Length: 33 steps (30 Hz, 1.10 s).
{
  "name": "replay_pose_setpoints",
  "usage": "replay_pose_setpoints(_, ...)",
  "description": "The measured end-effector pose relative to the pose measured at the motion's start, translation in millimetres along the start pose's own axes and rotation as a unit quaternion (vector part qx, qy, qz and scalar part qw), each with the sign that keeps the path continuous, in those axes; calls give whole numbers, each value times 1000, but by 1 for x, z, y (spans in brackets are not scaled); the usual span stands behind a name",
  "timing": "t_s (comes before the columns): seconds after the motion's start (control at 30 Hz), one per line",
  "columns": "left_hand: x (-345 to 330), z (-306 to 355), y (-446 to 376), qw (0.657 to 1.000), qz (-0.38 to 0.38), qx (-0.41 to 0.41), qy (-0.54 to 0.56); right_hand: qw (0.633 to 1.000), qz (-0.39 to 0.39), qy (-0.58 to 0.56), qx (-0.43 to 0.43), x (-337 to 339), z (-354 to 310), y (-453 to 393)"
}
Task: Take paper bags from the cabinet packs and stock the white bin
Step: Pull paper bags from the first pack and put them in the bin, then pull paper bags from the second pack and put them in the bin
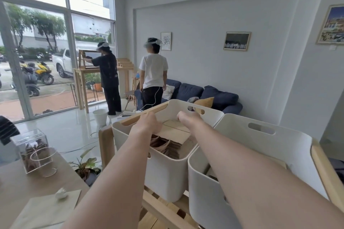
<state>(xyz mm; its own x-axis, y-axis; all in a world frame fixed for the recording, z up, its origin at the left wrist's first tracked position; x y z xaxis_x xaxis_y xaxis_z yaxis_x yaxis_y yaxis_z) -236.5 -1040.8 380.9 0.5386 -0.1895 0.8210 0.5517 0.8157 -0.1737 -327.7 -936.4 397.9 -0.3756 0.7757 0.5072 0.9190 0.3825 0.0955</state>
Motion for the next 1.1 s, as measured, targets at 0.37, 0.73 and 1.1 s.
replay_pose_setpoints(0.37, 20, 87, 80, 987, 126, -81, 57, 942, 152, 210, 211, 132, 31, 41)
replay_pose_setpoints(0.73, -33, 231, 285, 960, 74, -258, 82, 927, 204, 274, 155, 344, 196, 146)
replay_pose_setpoints(1.1, -207, 306, 552, 949, -78, -282, 120, 932, 197, 276, -130, 523, 540, 303)
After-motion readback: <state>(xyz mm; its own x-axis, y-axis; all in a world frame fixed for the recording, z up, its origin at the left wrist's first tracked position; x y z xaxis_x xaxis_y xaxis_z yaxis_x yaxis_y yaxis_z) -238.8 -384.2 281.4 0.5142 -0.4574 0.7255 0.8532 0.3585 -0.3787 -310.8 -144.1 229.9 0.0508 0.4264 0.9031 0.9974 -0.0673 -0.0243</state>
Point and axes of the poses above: each hand's wrist, its own y-axis away from the middle knuckle, its own x-axis out of the back of the hand, z = x × y, the point moved 1 cm from there along -y, towards the middle knuckle, and after that the axes turned 8 degrees about z, right-handed, at the moved point
